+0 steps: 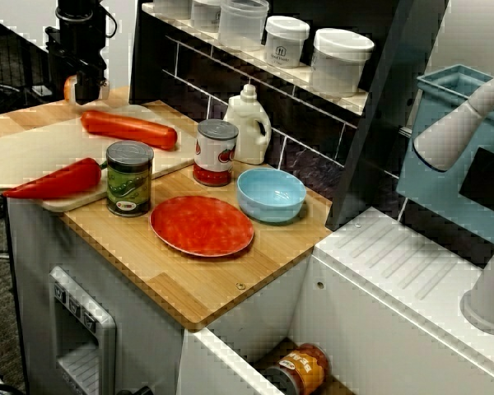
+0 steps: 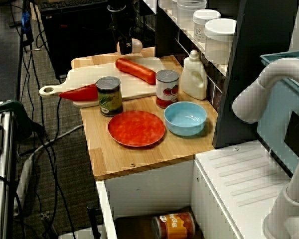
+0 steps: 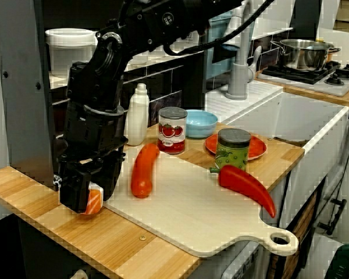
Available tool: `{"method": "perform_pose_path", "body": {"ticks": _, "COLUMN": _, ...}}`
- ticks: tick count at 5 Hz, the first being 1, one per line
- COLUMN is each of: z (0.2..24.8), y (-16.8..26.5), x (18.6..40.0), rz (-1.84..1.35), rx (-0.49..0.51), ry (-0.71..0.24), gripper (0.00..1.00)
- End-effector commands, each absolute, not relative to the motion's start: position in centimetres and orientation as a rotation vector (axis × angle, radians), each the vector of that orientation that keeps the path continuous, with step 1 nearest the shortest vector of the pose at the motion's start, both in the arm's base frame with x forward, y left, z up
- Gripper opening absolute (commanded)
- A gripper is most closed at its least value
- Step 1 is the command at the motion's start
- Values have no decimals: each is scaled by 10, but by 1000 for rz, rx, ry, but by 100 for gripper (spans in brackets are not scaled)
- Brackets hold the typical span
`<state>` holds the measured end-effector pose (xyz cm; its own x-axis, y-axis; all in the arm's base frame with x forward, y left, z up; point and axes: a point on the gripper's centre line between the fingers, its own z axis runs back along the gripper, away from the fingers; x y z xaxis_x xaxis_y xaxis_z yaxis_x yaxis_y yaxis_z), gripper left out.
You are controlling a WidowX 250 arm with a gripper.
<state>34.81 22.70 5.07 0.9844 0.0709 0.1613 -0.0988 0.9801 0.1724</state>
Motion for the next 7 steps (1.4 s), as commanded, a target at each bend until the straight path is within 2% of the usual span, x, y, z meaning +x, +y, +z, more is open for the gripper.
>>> {"method": "perform_pose_path", "body": {"ticks": 1, "z": 67, "y": 235, "x": 354, "rz": 98, "rx": 220, "ry": -185, "gripper": 100}}
{"method": "perform_pose_path", "body": {"ticks": 3, "z": 69, "y": 232, "x": 348, "rz": 90, "rx": 211, "ry": -164, "gripper": 100}}
{"method": "perform_pose_path", "body": {"ticks": 5, "z": 84, "y": 227, "x": 353, "rz": 107, "rx": 173, "ry": -135, "gripper": 100}}
{"method": "perform_pose_path", "body": {"ticks": 7, "z": 103, "y": 222, "x": 353, "rz": 106, "rx": 141, "ry": -145, "gripper": 100}}
